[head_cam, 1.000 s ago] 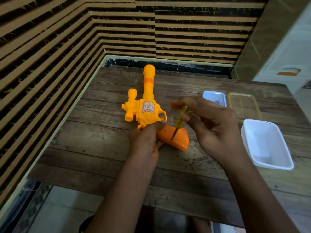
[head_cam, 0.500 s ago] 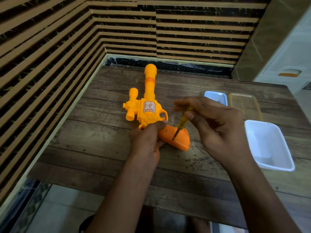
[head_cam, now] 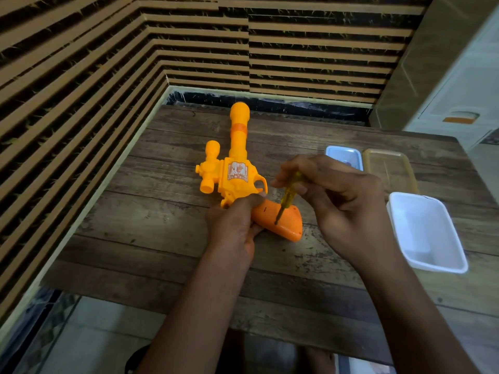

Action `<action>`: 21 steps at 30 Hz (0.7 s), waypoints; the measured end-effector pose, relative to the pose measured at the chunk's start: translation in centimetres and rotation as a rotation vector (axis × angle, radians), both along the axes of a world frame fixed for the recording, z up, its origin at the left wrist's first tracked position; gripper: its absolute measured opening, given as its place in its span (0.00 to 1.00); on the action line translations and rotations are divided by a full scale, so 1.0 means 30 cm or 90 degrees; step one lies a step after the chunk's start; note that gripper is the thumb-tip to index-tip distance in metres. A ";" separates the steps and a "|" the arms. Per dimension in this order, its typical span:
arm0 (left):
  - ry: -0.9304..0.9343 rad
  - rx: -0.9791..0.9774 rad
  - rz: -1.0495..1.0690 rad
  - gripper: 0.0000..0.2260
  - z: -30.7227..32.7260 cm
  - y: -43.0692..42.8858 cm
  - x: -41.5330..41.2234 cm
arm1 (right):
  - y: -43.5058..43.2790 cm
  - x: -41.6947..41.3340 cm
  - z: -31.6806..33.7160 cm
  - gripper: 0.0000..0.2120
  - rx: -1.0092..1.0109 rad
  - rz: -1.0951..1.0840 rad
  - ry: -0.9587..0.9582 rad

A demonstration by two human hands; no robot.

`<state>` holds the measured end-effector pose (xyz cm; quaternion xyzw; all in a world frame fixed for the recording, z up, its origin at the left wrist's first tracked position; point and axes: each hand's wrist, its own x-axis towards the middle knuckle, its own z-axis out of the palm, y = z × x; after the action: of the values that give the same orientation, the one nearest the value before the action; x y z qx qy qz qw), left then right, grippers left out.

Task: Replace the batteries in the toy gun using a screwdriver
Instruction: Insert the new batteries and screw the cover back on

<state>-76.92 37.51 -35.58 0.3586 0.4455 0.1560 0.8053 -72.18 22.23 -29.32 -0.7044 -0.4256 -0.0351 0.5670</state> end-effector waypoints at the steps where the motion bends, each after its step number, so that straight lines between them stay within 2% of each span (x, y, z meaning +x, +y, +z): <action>1: -0.001 0.002 0.001 0.25 -0.001 -0.001 0.000 | 0.003 -0.001 0.002 0.17 -0.006 0.002 0.000; 3: -0.003 0.004 0.001 0.25 -0.002 0.002 -0.004 | 0.011 -0.006 0.002 0.19 -0.015 -0.017 -0.011; 7: -0.021 0.002 -0.001 0.25 0.000 0.003 -0.012 | 0.030 -0.027 0.011 0.15 -0.042 -0.051 -0.060; 12: -0.022 0.011 -0.010 0.18 0.017 -0.011 -0.018 | 0.049 -0.045 0.015 0.11 -0.049 -0.112 -0.095; 18: -0.019 0.007 -0.010 0.28 0.008 -0.006 -0.016 | 0.043 -0.058 0.037 0.09 -0.043 -0.105 -0.066; 21: -0.012 -0.002 0.003 0.29 0.009 -0.006 -0.014 | 0.037 -0.060 0.044 0.15 -0.086 -0.088 -0.075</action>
<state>-77.35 37.32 -35.31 0.3547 0.4387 0.1603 0.8099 -73.98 23.33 -28.00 -0.7652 -0.4100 -0.0863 0.4888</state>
